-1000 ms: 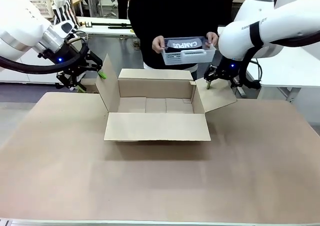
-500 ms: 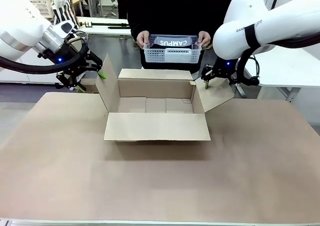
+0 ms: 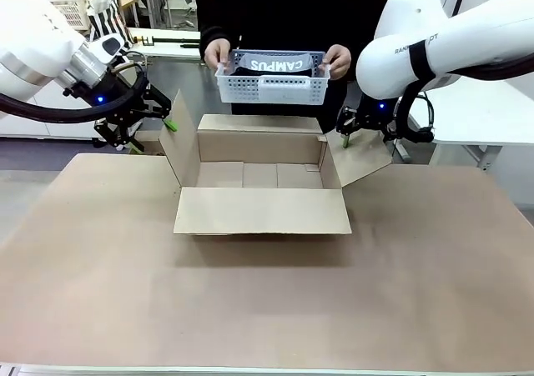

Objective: Pack the gift set into the box.
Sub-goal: Lift both hands away from the flaps of the Package Box.

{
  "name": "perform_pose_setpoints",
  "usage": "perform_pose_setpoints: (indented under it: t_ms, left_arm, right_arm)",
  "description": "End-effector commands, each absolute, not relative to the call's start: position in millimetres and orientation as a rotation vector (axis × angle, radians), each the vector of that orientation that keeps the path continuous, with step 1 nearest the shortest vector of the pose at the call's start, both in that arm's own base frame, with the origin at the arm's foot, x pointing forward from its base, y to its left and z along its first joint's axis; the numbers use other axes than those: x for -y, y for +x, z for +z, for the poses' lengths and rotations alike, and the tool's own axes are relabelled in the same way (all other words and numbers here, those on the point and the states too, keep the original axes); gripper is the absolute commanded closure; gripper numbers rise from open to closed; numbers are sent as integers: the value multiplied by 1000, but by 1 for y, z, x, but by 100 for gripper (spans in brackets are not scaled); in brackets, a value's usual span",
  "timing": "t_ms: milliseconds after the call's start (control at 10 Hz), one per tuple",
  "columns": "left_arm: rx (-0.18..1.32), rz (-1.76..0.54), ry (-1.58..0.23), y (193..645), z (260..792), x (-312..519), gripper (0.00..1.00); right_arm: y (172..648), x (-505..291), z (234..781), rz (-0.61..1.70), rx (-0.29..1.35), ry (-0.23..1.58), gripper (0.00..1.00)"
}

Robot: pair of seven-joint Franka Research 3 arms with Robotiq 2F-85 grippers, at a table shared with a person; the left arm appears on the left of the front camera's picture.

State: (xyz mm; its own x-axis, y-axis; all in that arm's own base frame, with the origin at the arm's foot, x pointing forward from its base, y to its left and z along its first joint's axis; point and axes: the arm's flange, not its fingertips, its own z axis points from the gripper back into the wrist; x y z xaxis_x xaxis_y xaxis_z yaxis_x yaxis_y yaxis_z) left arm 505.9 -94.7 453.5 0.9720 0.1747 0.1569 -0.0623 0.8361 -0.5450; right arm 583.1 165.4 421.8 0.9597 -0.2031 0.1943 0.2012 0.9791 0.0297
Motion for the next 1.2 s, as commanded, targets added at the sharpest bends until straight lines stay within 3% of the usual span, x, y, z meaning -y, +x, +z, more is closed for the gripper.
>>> perform_pose_setpoints:
  t_ms: [0, 1100]
  left_arm:
    - [202, 139, -548, 505, 455, 94, 0]
    - [202, 139, -548, 505, 455, 94, 0]
  right_arm:
    - [586, -167, 424, -227, 200, -10, 0]
    - [586, -167, 424, -227, 200, -10, 0]
